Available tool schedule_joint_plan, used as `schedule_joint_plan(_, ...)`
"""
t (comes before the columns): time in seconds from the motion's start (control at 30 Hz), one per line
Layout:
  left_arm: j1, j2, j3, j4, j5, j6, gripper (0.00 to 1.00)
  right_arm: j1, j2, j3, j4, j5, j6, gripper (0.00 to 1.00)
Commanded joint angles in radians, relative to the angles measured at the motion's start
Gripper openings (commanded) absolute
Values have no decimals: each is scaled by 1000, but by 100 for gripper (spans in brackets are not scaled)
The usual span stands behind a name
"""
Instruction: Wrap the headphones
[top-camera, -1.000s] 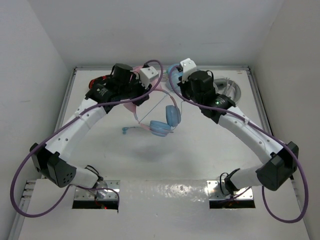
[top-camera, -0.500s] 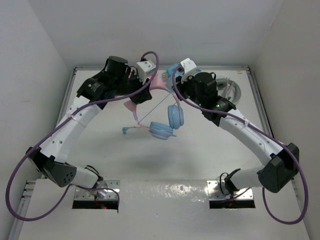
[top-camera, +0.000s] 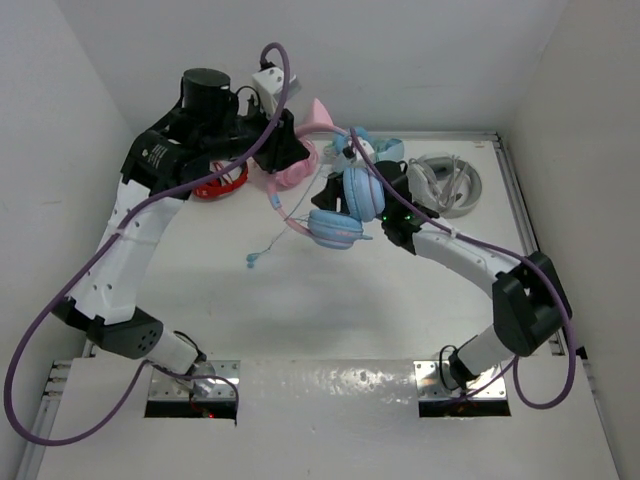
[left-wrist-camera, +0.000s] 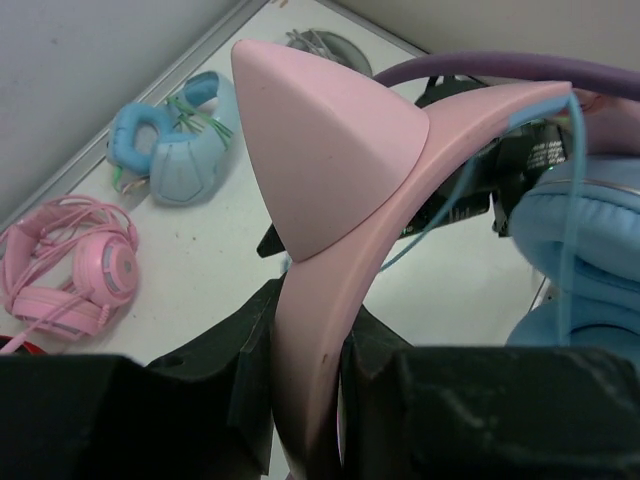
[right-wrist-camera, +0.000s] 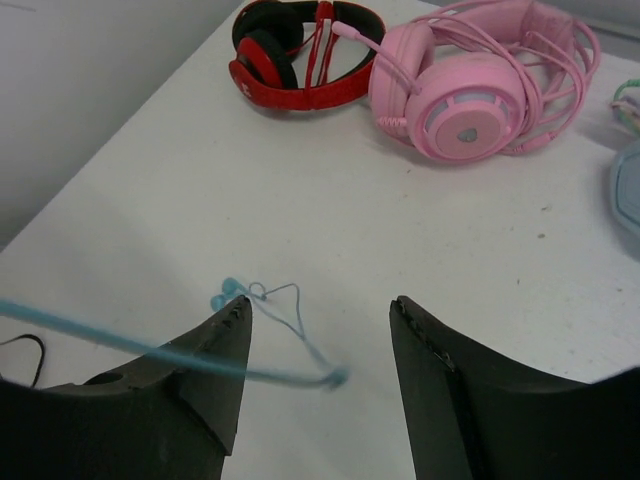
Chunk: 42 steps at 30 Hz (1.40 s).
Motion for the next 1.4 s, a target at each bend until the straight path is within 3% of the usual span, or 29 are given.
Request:
schedule_joint_plan(0.0, 18, 15, 90, 56, 3, -88, 0, -3, 25, -53, 187, -2, 124, 58)
schedule_joint_plan(0.23, 84, 69, 152, 81, 52, -155, 0, -3, 163, -9, 241, 100, 164, 64)
schedule_joint_plan(0.43, 216, 136, 196, 157, 173, -311, 0, -3, 252, 6, 274, 100, 228, 58)
schedule_joint_plan(0.53, 254, 158, 215, 185, 158, -353, 0, -3, 290, -2, 298, 106, 251, 57)
schedule_joint_plan(0.63, 257, 167, 228, 182, 105, -362, 0, -4, 330, 23, 302, 103, 267, 41)
schedule_joint_plan(0.77, 273, 175, 222, 185, 82, -389, 0, -3, 373, 73, 343, 100, 305, 4)
schedule_joint_plan(0.8, 279, 176, 221, 193, 79, -399, 0, -3, 378, 74, 353, 101, 317, 0)
schedule_joint_plan(0.93, 326, 181, 207, 208, 95, -399, 0, -1, 363, 51, 330, 126, 314, 0)
schedule_joint_plan(1.03, 369, 190, 204, 222, 95, -441, 0, 28, 352, 47, 185, 144, 232, 0)
schedule_joint_plan(1.2, 494, 202, 111, 372, 229, -640, 0, 175, 343, 38, 80, 273, 34, 0)
schedule_joint_plan(1.37, 508, 204, 63, 417, 191, -639, 0, 318, 369, 98, 20, 284, -60, 0)
